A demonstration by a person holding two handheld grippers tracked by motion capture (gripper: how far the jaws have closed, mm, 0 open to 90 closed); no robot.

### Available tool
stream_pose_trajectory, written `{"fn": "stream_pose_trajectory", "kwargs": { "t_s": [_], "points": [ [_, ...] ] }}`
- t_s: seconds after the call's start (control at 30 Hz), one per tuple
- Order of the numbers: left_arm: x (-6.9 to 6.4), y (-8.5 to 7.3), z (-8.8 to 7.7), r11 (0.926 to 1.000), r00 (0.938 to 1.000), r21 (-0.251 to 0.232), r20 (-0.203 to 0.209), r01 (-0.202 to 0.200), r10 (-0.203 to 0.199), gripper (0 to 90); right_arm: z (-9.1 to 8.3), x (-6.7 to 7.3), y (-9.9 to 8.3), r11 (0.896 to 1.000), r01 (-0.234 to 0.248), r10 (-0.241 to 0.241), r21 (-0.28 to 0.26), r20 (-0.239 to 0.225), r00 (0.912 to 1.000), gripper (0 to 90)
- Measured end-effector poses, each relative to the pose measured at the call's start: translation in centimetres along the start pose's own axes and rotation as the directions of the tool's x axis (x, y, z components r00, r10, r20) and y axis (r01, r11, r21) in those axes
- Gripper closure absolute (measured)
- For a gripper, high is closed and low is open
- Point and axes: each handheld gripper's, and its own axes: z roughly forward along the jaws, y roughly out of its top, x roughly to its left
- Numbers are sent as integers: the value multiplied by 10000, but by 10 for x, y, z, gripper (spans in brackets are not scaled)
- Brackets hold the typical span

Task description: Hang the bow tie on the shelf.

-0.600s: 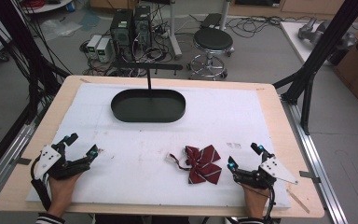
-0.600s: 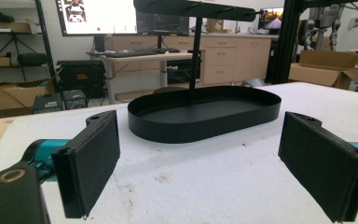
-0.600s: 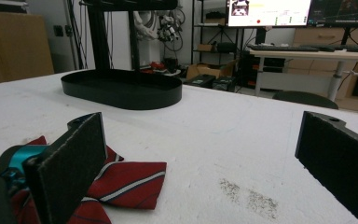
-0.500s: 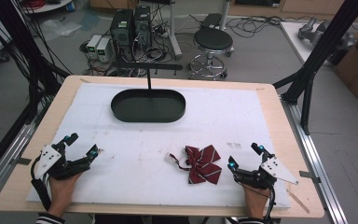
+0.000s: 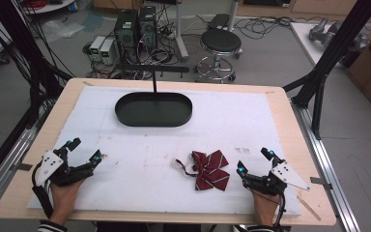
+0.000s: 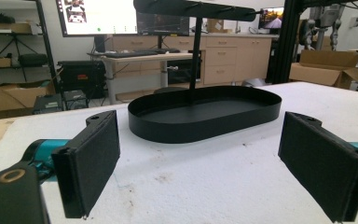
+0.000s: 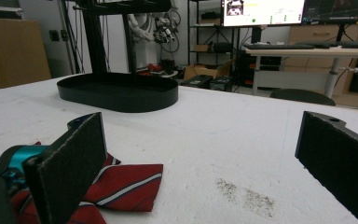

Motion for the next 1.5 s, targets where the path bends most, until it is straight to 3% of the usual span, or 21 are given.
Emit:
{"fn": "stream_pose_trajectory", "kwargs": {
  "t_s": [0.13,0.23,0.47,0.67,1.03,1.1,1.17,1.2,1.27,1.33,1.37,1.4,1.5],
  "points": [
    [0,0,0,10000,10000,-9,-6,34,-34,129,-1,0,2,9998,-107,107,168,4,9999,9],
    [0,0,0,10000,10000,0,0,9,-9,129,-4,0,9,9999,-136,135,-37,-83,9999,9],
    [0,0,0,10000,10000,52,-15,8,-8,129,-5,11,37,9999,17,-22,-123,-421,9991,9],
    [0,0,0,10000,10000,8,-7,-27,27,129,4,25,61,9992,229,-199,337,-866,9960,9],
    [0,0,0,10000,10000,29,-8,-14,14,129,19,52,102,9856,999,-718,1361,-1974,9777,17],
    [0,0,0,10000,10000,30,-7,-15,15,129,23,57,107,9813,1120,-757,1567,-2211,9723,26],
    [0,0,0,10000,10000,24,0,-16,16,129,31,64,113,9699,1515,-973,1905,-2671,9588,53],
    [0,0,0,10000,10000,20,-3,-1,1,129,31,64,113,9699,1515,-973,1905,-2671,9588,53],
    [0,0,0,10000,10000,12,-7,-11,11,129,40,70,116,9547,1826,-1084,2350,-2967,9488,54],
    [0,0,0,10000,10000,27,3,-37,37,129,43,72,116,9491,1915,-1108,2500,-3040,9462,70],
    [0,0,0,10000,10000,26,1,-37,37,129,49,77,117,9362,2151,-1181,2779,-3278,9373,106],
    [0,0,0,10000,10000,13,-1,-34,34,129,52,80,117,9313,2267,-1244,2849,-3362,9335,118],
    [0,0,0,10000,10000,13,2,-38,38,129,58,84,117,9256,2359,-1214,2960,-3583,9257,137]
  ]
}}
